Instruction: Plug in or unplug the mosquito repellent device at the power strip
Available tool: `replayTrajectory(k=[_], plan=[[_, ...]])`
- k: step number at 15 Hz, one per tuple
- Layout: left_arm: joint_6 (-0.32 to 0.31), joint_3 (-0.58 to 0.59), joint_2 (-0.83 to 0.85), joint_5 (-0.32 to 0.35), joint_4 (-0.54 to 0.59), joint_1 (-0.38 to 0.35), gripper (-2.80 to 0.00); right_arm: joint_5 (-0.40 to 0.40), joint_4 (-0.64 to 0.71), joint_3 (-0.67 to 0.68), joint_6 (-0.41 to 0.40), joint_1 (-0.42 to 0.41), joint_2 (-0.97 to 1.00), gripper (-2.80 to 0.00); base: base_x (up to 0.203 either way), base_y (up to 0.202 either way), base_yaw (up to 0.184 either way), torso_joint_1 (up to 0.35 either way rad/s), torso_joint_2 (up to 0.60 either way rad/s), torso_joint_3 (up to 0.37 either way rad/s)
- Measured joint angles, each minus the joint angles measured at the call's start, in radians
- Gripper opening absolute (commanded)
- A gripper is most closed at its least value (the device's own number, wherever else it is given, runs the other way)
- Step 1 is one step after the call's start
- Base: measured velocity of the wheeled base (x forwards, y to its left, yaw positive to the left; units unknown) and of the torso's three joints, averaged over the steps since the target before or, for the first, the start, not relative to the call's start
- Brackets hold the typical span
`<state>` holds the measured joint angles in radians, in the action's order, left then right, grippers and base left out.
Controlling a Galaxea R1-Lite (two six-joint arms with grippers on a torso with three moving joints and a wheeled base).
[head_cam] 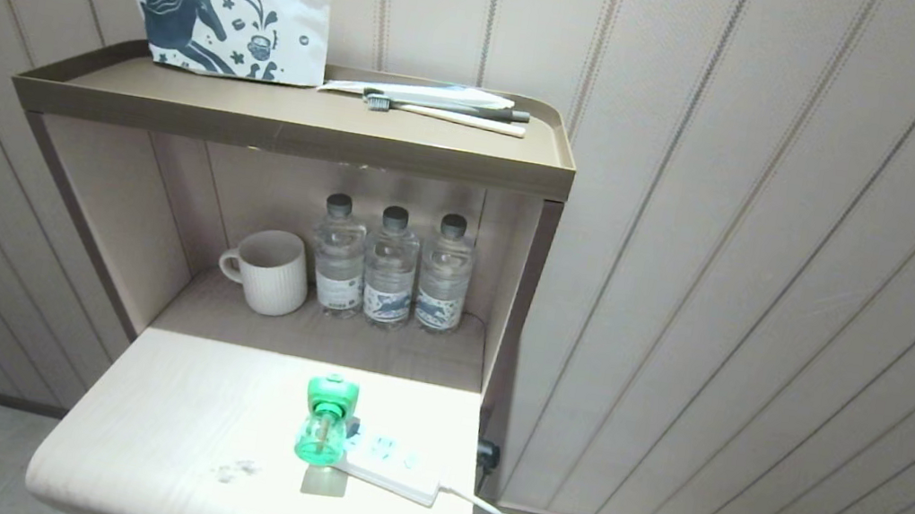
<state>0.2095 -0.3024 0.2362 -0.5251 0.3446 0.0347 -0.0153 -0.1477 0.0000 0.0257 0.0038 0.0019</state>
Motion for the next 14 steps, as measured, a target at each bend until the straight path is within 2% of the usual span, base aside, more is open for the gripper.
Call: replayTrajectory(k=[2,3,5,7,9,11,14], plan=[[-0.158,0.140,-0.108,0.113,-0.187,-0.021,-2.80,0.000,0.000,0.000,-0.001,0.000,0.000,-2.80,0.000,0.000,0.000,0.000,0.00,0.000],[-0.220,0.187,-0.152,0.191,-0.270,-0.026,-2.80,0.000,0.000,0.000,0.000,0.000,0.000,-2.80,0.000,0.000,0.000,0.000,0.00,0.000],[-0.273,0.227,-0.200,0.328,-0.339,-0.031,-2.80,0.000,0.000,0.000,-0.001,0.000,0.000,-2.80,0.000,0.000,0.000,0.000,0.00,0.000],[-0.299,0.246,-0.223,0.417,-0.350,-0.033,-2.80,0.000,0.000,0.000,-0.001,0.000,0.000,-2.80,0.000,0.000,0.000,0.000,0.00,0.000],[-0.322,0.285,-0.234,0.472,-0.401,-0.033,-2.80,0.000,0.000,0.000,-0.001,0.001,0.000,-2.80,0.000,0.000,0.000,0.000,0.00,0.000],[-0.295,0.298,-0.236,0.535,-0.443,-0.033,-2.80,0.000,0.000,0.000,-0.002,0.000,0.000,-2.80,0.000,0.000,0.000,0.000,0.00,0.000],[-0.242,0.302,-0.237,0.536,-0.448,-0.033,-2.80,0.003,0.000,0.000,0.000,0.001,0.000,-2.80,0.000,0.000,0.000,0.000,0.00,0.000]])
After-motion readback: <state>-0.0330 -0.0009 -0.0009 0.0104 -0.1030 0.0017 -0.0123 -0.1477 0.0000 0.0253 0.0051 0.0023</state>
